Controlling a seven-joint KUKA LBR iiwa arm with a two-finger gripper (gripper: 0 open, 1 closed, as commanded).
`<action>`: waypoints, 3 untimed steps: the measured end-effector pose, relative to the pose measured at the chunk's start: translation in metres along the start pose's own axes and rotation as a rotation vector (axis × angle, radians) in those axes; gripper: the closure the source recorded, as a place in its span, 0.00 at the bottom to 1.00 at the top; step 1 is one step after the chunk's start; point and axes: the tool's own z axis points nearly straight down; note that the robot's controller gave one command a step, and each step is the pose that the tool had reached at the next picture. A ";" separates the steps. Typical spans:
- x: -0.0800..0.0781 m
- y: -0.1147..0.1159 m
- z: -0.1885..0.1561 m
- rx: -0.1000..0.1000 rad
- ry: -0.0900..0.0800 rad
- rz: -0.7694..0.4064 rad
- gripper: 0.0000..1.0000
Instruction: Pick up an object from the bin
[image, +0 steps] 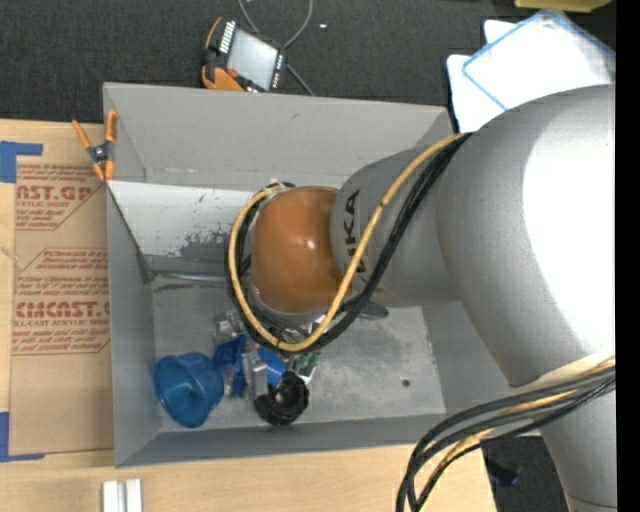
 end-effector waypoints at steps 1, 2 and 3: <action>-0.011 -0.003 0.010 -0.002 -0.005 0.018 1.00; -0.007 -0.002 0.009 -0.003 -0.010 0.016 1.00; -0.028 0.061 0.011 -0.005 -0.014 -0.085 1.00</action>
Offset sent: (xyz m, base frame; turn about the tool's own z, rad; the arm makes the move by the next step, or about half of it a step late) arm -0.0089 -0.0044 -0.0108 0.0080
